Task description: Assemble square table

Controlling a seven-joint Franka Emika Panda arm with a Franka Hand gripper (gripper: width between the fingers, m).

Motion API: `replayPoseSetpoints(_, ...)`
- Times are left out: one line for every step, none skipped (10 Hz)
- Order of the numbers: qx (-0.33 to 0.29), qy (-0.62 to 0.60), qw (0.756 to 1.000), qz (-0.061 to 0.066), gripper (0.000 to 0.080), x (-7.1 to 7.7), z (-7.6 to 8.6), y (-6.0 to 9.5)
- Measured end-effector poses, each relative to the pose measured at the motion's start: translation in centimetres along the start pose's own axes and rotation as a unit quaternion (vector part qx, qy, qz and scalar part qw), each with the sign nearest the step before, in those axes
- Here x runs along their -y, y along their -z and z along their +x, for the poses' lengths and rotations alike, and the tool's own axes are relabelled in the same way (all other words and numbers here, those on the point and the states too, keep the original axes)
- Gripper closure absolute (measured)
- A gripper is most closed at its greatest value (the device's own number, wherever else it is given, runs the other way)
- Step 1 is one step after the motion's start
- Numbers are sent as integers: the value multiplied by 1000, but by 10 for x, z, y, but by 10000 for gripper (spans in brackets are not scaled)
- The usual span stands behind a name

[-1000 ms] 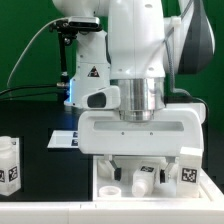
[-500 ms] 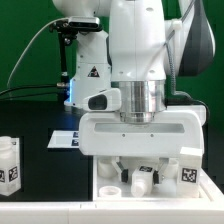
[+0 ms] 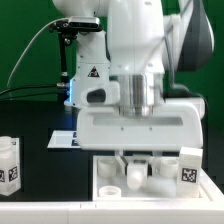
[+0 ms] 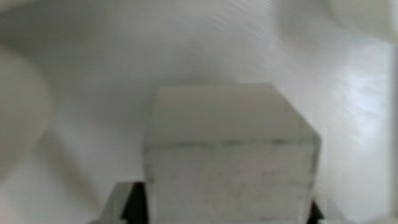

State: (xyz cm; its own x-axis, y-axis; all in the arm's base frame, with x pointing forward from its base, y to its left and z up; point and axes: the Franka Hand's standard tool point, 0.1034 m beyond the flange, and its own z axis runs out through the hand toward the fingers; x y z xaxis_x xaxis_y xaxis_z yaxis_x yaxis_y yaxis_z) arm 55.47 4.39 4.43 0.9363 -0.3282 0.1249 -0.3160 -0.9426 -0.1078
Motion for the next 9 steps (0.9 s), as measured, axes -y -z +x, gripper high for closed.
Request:
replayPoseSetpoints(4, -14, 1000, 3, 538, -1, -3, 11)
replayPoseSetpoints(0, -18, 1000, 5, 538, 1, 4, 14)
replayPoseSetpoints(1, -16, 1000, 3, 537, 0, 2, 10)
replayPoseSetpoints(2, -16, 1000, 3, 537, 0, 1, 9)
replayPoseSetpoints(2, -16, 1000, 3, 537, 0, 1, 9)
replayPoseSetpoints(3, -17, 1000, 2, 537, -1, 0, 9)
replayPoseSetpoints(5, -66, 998, 1, 537, -10, -10, 8)
replayPoseSetpoints(15, -87, 996, -7, 536, -28, -25, 9)
replayPoseSetpoints(22, -135, 991, -11, 535, -40, -37, 9)
